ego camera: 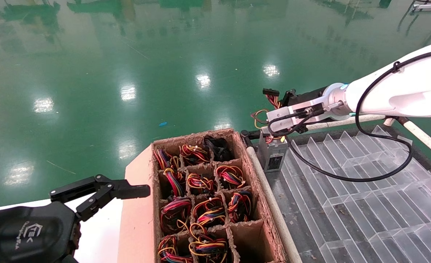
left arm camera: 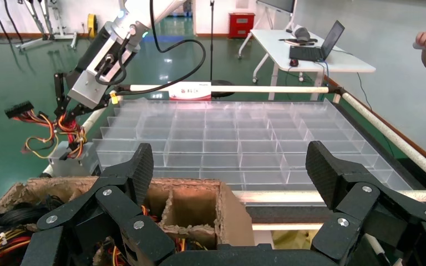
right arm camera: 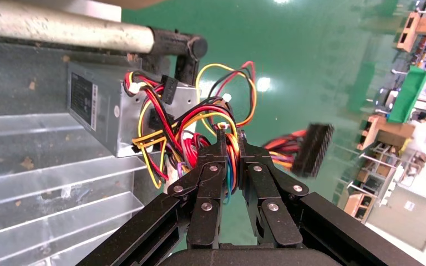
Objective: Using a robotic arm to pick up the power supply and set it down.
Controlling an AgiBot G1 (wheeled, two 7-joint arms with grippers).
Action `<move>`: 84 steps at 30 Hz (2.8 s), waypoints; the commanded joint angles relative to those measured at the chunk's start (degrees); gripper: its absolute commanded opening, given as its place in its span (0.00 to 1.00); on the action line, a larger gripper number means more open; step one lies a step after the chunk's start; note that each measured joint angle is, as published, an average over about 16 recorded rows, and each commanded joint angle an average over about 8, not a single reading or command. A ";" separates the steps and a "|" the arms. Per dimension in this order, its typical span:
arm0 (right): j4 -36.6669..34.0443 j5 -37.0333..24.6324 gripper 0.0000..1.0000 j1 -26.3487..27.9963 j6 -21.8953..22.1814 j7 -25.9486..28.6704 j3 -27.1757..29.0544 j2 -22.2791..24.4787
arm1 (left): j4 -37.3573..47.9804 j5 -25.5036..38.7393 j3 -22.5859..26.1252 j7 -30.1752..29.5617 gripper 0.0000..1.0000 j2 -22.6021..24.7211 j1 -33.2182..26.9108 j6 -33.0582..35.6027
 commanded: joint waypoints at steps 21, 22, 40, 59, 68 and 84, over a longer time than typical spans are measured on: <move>0.10 -0.06 1.00 1.07 -1.44 1.82 -0.19 0.16 | 0.04 -0.01 0.02 0.02 1.00 -0.01 -0.01 -0.01; 0.16 -0.18 1.00 1.31 -1.77 2.20 -0.28 0.14 | 0.05 -0.02 0.02 0.02 1.00 -0.01 -0.01 -0.01; 3.48 -2.21 1.00 4.07 -2.52 6.88 -1.88 0.21 | 0.06 -0.04 0.06 0.04 1.00 -0.02 -0.02 -0.01; 10.29 5.65 1.00 -0.21 -5.65 15.47 3.72 5.44 | 0.10 -0.06 0.08 0.07 1.00 -0.03 -0.03 -0.02; 20.19 13.76 1.00 -8.92 -10.90 22.25 9.62 11.41 | 0.11 -0.07 0.10 0.08 1.00 -0.03 -0.04 -0.01; 37.87 28.24 1.00 -24.49 -20.27 34.36 20.16 22.09 | 0.12 -0.09 0.13 0.09 1.00 -0.04 -0.05 -0.02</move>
